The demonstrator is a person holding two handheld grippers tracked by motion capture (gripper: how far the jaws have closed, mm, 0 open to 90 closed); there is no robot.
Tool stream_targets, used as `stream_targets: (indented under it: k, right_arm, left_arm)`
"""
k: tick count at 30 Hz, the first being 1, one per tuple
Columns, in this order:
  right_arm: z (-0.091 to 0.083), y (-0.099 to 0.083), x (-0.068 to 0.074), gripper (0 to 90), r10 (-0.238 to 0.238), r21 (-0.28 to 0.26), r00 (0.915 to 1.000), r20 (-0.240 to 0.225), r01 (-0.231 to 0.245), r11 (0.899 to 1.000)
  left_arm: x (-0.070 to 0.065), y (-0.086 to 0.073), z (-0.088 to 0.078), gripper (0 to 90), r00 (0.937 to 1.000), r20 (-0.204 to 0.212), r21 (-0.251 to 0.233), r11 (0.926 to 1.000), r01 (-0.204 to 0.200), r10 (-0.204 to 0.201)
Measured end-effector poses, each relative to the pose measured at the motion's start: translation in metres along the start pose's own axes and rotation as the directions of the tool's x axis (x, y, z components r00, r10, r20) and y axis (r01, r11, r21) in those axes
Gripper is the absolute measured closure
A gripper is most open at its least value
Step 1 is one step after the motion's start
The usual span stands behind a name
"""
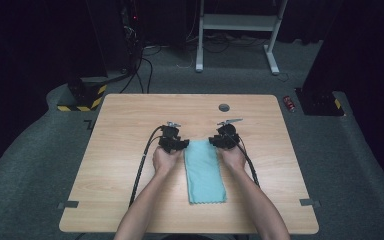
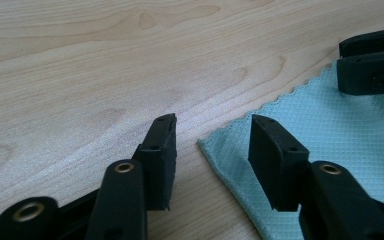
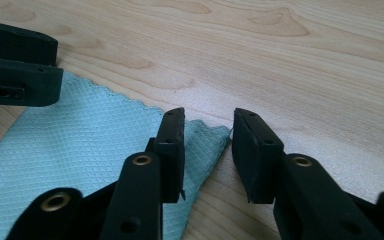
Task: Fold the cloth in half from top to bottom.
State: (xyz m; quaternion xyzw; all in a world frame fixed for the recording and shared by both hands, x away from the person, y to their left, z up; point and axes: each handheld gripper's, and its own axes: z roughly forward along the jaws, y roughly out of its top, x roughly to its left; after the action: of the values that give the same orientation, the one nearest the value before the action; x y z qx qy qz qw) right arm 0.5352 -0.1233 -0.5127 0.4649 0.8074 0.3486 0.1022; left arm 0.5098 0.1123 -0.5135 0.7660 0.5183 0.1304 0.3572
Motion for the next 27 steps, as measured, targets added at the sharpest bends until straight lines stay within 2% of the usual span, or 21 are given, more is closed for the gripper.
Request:
stream_targets:
  k: [5, 10, 16, 20, 24, 27]
  right_arm:
    - [0.0003, 0.0002, 0.0007, 72.2, -0.017, 0.004, 0.9999, 0.000, 0.017, 1.000]
    - [0.0020, 0.0010, 0.0028, 75.8, -0.036, 0.005, 0.9994, -0.003, 0.036, 0.999]
    - [0.0026, 0.0007, 0.0028, 83.5, -0.051, 0.004, 0.9987, -0.008, 0.051, 0.999]
    - [0.0023, 0.0005, 0.0045, 87.1, -0.078, 0.010, 0.9969, -0.005, 0.078, 0.997]
    - [0.0015, -0.0003, 0.0056, 88.6, -0.095, 0.005, 0.9955, -0.001, 0.095, 0.995]
    - [-0.0023, -0.0001, 0.0070, 88.8, -0.102, -0.004, 0.9947, -0.001, 0.102, 0.995]
  left_arm:
    - [-0.0027, 0.0001, 0.0012, 63.7, 0.9997, -0.001, 0.001, 0.9997, -0.023, 0.023]
    - [-0.0047, 0.0000, 0.0024, 72.6, 0.9995, 0.007, -0.001, 0.9996, -0.029, 0.029]
    - [-0.0003, -0.0001, 0.0027, 86.6, 0.9985, 0.054, 0.015, 0.9999, -0.004, 0.003]
    - [0.0027, 0.0007, 0.0030, 88.4, 0.9968, 0.080, 0.025, 0.9997, 0.004, -0.006]
    - [0.0011, 0.0036, 0.0031, 89.0, 0.9969, 0.076, 0.043, 0.9988, -0.025, 0.022]
    - [0.0018, 0.0037, 0.0024, 89.1, 0.9963, 0.079, 0.039, 0.9985, -0.038, 0.035]
